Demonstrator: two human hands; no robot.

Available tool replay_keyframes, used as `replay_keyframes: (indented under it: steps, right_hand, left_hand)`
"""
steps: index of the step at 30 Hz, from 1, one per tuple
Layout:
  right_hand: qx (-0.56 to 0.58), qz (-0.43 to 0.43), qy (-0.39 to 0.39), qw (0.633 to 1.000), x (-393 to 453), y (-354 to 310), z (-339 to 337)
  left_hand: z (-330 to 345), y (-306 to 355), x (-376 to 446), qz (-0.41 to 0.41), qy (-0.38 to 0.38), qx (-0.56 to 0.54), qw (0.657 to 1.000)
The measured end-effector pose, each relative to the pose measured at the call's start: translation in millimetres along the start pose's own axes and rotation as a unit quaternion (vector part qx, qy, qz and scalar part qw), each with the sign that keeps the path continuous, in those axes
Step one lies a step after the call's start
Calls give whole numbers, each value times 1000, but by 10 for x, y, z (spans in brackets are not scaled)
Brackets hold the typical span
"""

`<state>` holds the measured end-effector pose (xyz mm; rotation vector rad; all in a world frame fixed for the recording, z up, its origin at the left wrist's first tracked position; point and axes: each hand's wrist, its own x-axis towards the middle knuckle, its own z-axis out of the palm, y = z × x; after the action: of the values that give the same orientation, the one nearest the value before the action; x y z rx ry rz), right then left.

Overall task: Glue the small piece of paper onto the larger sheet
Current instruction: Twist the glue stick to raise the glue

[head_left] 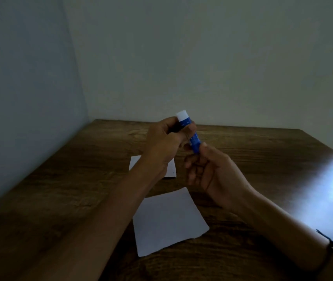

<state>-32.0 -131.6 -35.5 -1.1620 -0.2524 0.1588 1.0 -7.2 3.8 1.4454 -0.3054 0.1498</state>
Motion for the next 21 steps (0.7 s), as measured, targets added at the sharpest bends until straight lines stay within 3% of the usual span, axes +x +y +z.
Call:
replay_keyframes:
  steps: [5,16,21]
  right_hand:
    - [-55,-74,51,994,15,-29,-14]
    - [-18,33,34,999,-20,-61,-1]
    - [-31,-39,40,998,-12,-48,37]
  left_hand:
    - [-8,-11,4,-3,5,12,1000]
    - [29,-28,-23,-7,-11,39,999]
    - [8,-20,-17,-7,-6,34,999]
